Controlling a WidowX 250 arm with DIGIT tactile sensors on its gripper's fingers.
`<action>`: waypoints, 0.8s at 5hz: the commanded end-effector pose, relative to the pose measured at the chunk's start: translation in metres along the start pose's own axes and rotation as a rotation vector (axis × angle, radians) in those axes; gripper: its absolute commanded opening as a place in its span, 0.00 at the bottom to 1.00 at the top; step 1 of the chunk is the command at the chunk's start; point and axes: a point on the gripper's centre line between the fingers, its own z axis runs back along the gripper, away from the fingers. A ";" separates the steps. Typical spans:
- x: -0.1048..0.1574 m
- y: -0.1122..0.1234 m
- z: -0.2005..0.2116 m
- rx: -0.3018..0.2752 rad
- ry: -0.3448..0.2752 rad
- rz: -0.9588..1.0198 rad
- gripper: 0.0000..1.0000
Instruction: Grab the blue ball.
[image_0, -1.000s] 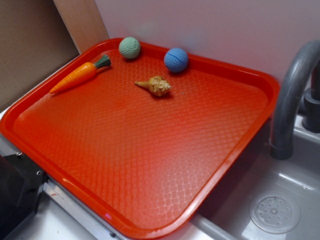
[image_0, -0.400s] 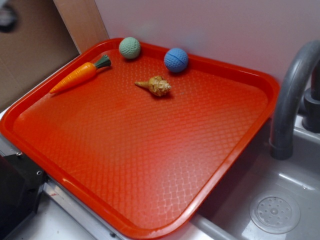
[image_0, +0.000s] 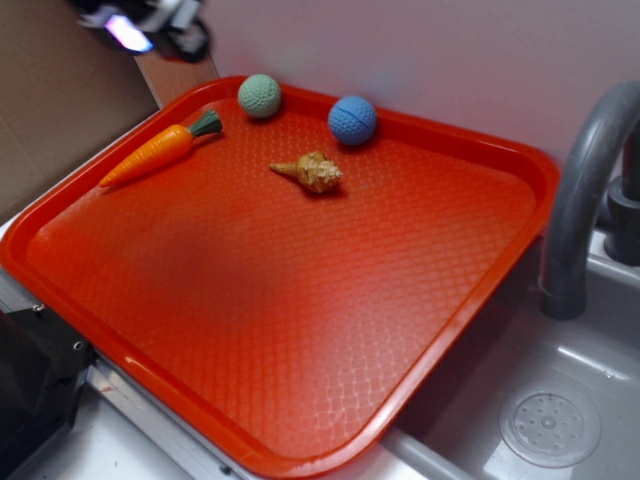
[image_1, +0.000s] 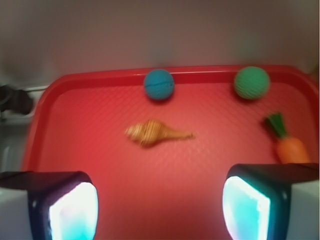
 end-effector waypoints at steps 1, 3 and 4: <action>0.057 0.007 -0.047 0.161 -0.018 -0.039 1.00; 0.068 -0.016 -0.067 0.088 0.014 -0.109 1.00; 0.050 -0.014 -0.029 0.081 -0.040 -0.040 1.00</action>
